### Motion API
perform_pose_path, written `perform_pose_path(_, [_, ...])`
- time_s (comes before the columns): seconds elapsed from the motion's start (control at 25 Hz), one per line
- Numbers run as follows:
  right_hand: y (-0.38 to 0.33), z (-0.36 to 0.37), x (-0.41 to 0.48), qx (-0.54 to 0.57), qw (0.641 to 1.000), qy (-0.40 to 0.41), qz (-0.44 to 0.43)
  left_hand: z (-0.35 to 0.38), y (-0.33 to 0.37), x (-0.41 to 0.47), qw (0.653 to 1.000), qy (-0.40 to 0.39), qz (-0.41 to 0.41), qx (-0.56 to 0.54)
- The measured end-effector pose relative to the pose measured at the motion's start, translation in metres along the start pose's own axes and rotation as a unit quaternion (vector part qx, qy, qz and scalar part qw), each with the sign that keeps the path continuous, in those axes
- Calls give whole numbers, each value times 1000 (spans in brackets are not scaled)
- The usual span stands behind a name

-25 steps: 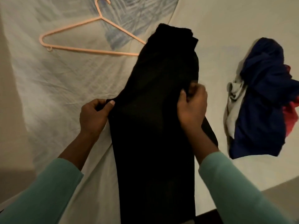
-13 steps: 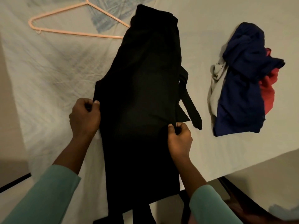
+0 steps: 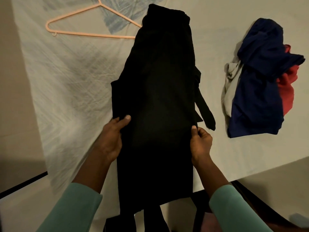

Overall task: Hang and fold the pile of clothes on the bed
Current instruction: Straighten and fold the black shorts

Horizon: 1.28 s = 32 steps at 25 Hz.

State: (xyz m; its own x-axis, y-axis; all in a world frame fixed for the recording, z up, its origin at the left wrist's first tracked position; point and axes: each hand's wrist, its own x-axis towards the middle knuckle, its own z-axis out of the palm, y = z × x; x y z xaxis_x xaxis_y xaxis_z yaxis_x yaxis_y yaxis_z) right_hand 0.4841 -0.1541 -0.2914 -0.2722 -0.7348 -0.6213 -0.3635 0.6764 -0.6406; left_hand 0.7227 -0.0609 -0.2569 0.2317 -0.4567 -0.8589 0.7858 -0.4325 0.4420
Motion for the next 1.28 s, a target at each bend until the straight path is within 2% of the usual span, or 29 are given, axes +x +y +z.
perform_pose_path(0.04, [1, -2, 1, 5, 1000, 5, 4, -2, 0, -3, 998, -35, -43, 6])
perform_pose_path(0.12, [1, -5, 2, 12, 1000, 14, 6, -11, 3, -4, 994, -19, -74, 76])
perform_pose_path(0.16, [2, -5, 4, 6, 1000, 16, 0, -20, 3, 0, 993, 19, -44, 112])
perform_pose_path(0.24, [3, -3, 5, -21, 1000, 7, -16, -35, -1, 8, 973, 113, 78, 185])
perform_pose_path(0.32, [6, 6, 3, -77, 996, 8, -43, -42, -9, 11, 920, 182, 184, 294])
perform_pose_path(0.4, [9, 17, 3, -111, 990, 46, -67, -38, -20, 12, 870, 224, 211, 385])
perform_pose_path(0.44, [10, 21, 3, -115, 989, 66, -68, -34, -23, 13, 867, 236, 202, 389])
perform_pose_path(0.48, [7, 24, 1, -112, 989, 74, -60, -28, -23, 15, 880, 238, 180, 369])
perform_pose_path(0.56, [6, 25, 1, -104, 992, 54, -49, -21, -22, 23, 914, 216, 126, 319])
perform_pose_path(0.64, [-5, 16, -1, -86, 996, -1, -23, -13, -16, 26, 932, 174, 81, 308])
perform_pose_path(0.76, [-31, -1, -9, -51, 993, -97, 54, -7, -6, 20, 959, 69, 0, 275])
perform_pose_path(0.88, [-38, -8, -19, -53, 978, -187, 79, -6, -1, 10, 942, -20, -54, 331])
perform_pose_path(0.96, [-33, -6, -27, -60, 972, -210, 83, -6, 3, 5, 942, -41, -59, 329])
perform_pose_path(1.04, [-30, -5, -34, 4, 973, -206, 107, -10, 11, -5, 963, -44, -48, 261])
perform_pose_path(1.12, [-28, -7, -42, 86, 961, -219, 145, -24, 14, -14, 986, -92, -41, 133])
perform_pose_path(1.16, [-28, -9, -45, 111, 953, -229, 167, -31, 14, -20, 985, -124, -52, 108])
perform_pose_path(1.2, [-30, -13, -48, 115, 947, -245, 175, -37, 13, -27, 977, -141, -66, 142])
perform_pose_path(1.28, [-43, -25, -62, 87, 936, -290, 177, -42, 12, -45, 936, -158, -83, 304])
